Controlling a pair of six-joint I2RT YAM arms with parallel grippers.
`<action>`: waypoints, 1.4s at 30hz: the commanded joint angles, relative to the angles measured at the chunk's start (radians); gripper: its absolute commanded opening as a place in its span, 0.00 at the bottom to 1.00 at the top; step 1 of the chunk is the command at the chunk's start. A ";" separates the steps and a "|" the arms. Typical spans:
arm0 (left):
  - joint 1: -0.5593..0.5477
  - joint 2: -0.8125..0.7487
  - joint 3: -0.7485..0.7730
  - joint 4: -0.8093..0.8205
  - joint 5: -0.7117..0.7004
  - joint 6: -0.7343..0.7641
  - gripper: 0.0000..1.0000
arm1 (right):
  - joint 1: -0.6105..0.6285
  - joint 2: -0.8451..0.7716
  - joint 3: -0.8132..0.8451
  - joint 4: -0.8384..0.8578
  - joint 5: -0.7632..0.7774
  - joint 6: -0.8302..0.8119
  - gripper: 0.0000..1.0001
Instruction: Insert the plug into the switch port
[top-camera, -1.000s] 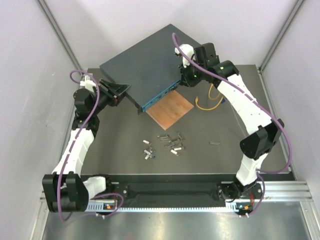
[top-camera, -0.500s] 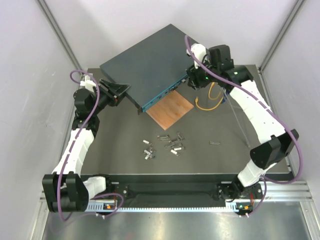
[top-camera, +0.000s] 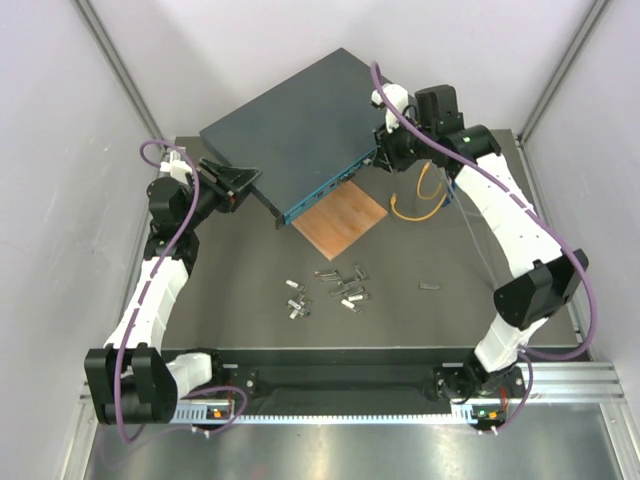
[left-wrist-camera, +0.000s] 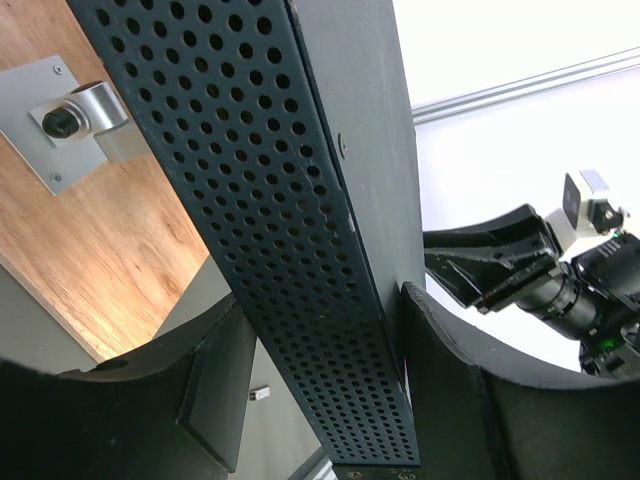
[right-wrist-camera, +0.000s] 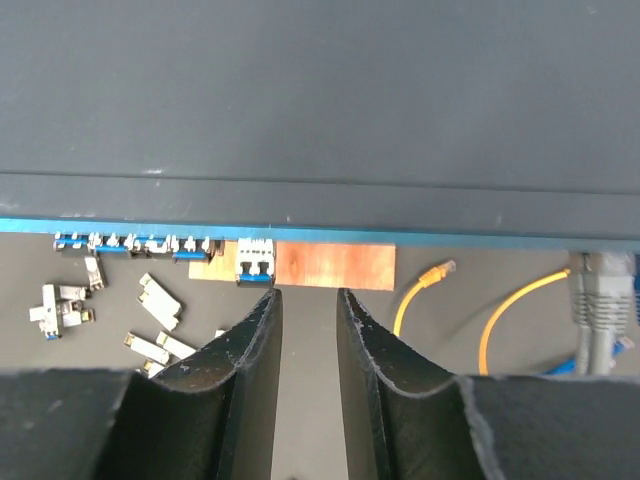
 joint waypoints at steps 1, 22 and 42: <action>-0.014 0.027 -0.002 0.019 -0.008 0.088 0.00 | 0.001 0.022 0.068 0.023 -0.043 0.027 0.27; -0.015 0.032 -0.004 0.020 -0.008 0.088 0.00 | 0.029 0.086 0.114 0.118 -0.094 0.119 0.24; -0.015 0.046 0.007 0.020 -0.004 0.085 0.00 | 0.029 -0.006 0.044 -0.035 0.035 -0.027 0.27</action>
